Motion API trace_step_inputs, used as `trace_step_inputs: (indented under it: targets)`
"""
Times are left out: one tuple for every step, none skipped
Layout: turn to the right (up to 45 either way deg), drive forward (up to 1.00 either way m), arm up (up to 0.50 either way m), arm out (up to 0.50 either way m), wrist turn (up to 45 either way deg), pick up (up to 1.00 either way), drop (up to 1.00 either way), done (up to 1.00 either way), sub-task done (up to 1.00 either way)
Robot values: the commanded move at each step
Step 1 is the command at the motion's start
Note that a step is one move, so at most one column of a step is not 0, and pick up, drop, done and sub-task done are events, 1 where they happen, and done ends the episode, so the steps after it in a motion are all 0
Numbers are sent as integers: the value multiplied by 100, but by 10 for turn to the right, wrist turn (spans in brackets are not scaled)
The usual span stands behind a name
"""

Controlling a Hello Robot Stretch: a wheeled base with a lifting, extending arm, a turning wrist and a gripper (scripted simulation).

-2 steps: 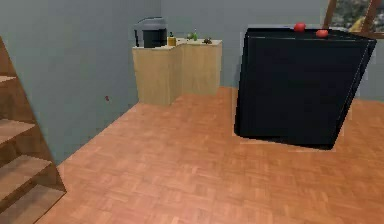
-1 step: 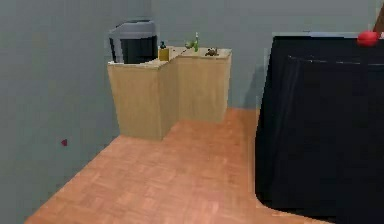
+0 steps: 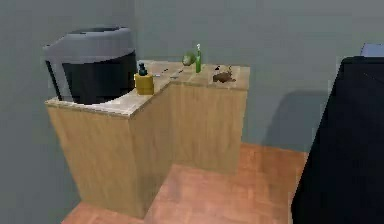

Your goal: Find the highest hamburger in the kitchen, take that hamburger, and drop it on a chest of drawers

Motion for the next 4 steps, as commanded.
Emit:
trace_step_inputs:
  targets:
    - [0,50,0,0,0,0,0,0,0]
    - [-450,0,0,0,0,0,0,0,0]
    - [-270,0,0,0,0,0,0,0,0]
    - [-30,0,0,0,0,0,0,0,0]
